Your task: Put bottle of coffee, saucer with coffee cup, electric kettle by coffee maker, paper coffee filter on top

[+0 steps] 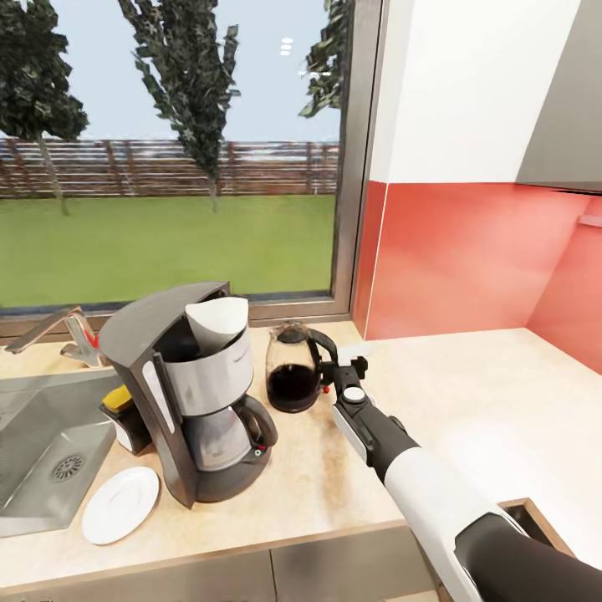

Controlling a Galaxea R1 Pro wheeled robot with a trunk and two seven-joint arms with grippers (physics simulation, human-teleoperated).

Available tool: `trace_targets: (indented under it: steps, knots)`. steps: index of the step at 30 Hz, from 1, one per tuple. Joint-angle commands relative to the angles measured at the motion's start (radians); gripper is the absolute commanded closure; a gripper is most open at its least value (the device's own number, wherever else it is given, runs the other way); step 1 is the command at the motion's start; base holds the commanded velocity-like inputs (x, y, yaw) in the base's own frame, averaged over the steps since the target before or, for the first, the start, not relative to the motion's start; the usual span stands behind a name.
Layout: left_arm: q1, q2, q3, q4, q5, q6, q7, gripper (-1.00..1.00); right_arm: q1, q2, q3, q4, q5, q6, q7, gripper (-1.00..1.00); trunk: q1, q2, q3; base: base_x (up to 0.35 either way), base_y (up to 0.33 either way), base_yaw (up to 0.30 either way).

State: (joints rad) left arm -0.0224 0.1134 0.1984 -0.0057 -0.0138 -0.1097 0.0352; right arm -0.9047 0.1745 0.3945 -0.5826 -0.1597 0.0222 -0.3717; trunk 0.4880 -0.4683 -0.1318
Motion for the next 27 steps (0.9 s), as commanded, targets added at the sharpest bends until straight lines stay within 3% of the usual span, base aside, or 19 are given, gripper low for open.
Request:
trace_targets:
  steps: [1,12,27]
  knots:
    - [-0.001,0.000,0.004,0.001,-0.002,-0.004,0.002,-1.00,-0.001,0.000,0.004,0.000,-0.007,0.002,-0.007,-1.00,0.000,-0.002,-0.002,-0.022,0.000,0.000]
    - [-0.001,-0.001,0.007,0.000,-0.002,-0.003,0.003,-1.00,0.000,0.000,0.004,0.000,-0.007,0.002,-0.007,-1.00,0.000,-0.002,-0.002,-0.042,0.000,0.000]
    - [-0.001,-0.003,0.007,0.000,-0.002,-0.002,0.003,-1.00,0.000,0.000,0.004,0.000,-0.007,0.002,-0.007,-1.00,0.000,-0.002,-0.002,-0.312,-0.064,0.000]
